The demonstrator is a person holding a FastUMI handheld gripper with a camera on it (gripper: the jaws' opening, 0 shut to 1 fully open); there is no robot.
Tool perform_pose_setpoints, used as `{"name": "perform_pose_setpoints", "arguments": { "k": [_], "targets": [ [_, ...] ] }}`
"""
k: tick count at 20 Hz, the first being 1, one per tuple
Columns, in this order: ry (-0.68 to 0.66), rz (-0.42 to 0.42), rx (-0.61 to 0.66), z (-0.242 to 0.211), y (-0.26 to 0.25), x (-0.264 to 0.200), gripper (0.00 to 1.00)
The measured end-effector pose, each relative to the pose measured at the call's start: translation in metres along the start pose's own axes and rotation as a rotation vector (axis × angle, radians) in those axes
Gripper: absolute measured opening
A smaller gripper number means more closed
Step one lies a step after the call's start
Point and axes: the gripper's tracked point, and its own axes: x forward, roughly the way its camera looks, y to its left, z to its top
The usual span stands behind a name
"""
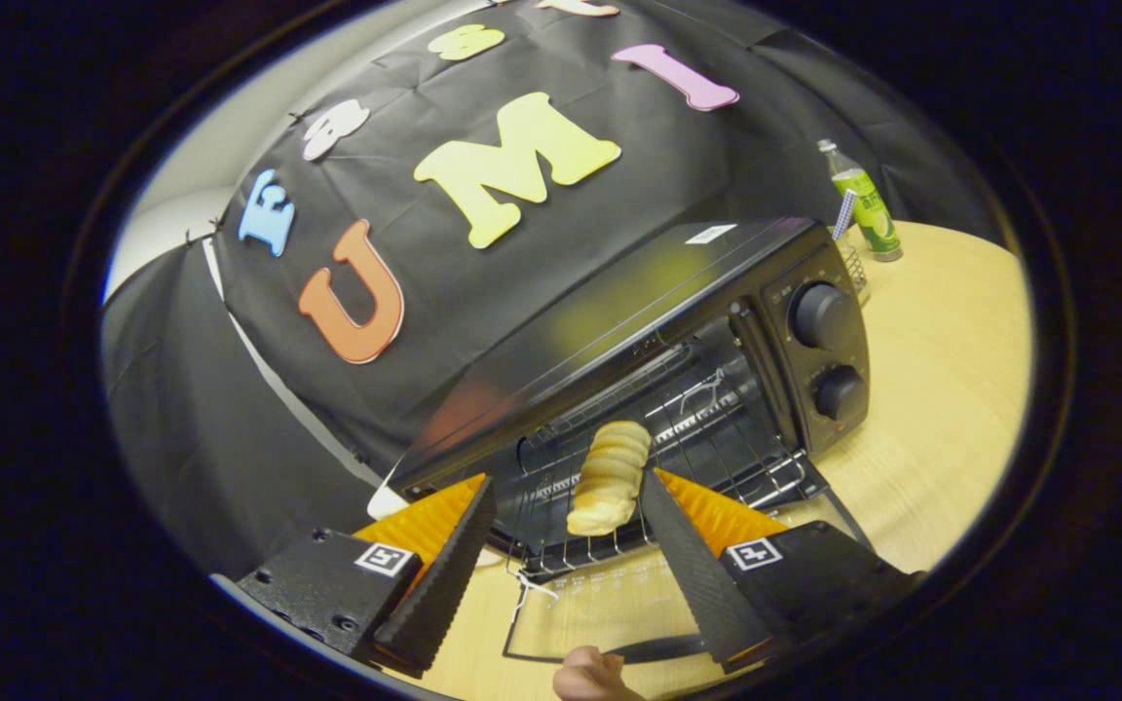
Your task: Open the toaster oven, put the food inside, and close the toaster oven door.
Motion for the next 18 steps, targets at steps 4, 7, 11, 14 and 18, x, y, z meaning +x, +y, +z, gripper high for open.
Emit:
{"name": "perform_pose_setpoints", "arguments": {
  "k": [4,7,11,14,18],
  "targets": [
    [0.099,-0.001,-0.015,-0.037,0.007,-0.031,1.00],
    [0.125,-0.117,-0.138,-0.058,-0.007,-0.048,1.00],
    [0.148,-0.188,-0.263,-0.088,-0.015,-0.063,1.00],
    [0.199,-0.209,-0.369,-0.109,-0.016,-0.068,1.00],
    [0.267,-0.252,-0.426,-0.131,-0.025,-0.072,1.00]
  ]
}}
